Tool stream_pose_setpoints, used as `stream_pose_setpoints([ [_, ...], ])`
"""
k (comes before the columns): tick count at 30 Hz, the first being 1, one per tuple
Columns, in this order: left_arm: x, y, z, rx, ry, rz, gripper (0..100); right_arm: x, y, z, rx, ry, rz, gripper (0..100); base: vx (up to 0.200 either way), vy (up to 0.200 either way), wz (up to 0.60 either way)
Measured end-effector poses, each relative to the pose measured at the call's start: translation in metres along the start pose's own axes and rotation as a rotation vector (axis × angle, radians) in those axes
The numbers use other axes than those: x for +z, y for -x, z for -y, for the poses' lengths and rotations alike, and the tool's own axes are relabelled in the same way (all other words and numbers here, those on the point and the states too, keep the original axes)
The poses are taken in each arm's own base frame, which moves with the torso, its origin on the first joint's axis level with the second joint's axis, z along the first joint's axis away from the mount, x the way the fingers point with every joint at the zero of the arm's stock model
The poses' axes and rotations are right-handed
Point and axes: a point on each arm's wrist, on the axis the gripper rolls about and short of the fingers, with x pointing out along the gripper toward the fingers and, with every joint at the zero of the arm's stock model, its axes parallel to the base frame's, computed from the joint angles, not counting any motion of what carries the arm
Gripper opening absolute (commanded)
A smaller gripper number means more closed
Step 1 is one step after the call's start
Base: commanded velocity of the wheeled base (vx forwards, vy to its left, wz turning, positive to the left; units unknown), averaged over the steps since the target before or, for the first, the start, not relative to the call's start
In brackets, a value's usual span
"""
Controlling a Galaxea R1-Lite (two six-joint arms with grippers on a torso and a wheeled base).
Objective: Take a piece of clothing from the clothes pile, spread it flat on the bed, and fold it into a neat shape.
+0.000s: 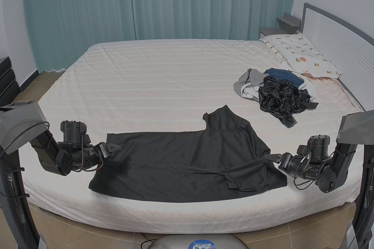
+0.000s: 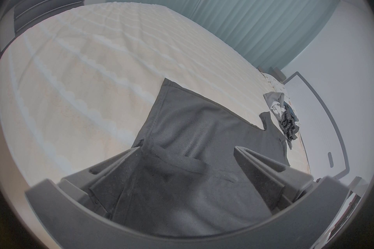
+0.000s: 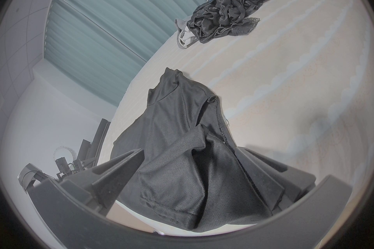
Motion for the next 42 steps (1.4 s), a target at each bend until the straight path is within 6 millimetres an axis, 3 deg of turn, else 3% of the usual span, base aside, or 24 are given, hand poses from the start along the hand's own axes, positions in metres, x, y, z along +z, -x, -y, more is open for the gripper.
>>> stream_pose_setpoints([
  [14,0.002,-0.009,-0.005,0.063,-0.063,0.023,100,0.000,0.000,0.000,0.000,0.001,0.001,100,0.000,0.000,0.00],
  [15,0.002,-0.009,-0.005,0.064,-0.064,0.022,0,0.000,0.000,0.000,-0.001,0.001,0.000,100,0.000,0.000,0.00],
  [31,-0.004,-0.004,-0.016,0.097,-0.043,0.001,0,0.006,0.001,-0.004,-0.005,0.024,0.036,100,0.000,0.000,0.00],
  [42,-0.002,0.030,-0.010,0.094,-0.033,0.030,0,0.015,-0.016,-0.023,0.027,0.161,0.070,100,0.000,0.000,0.00],
])
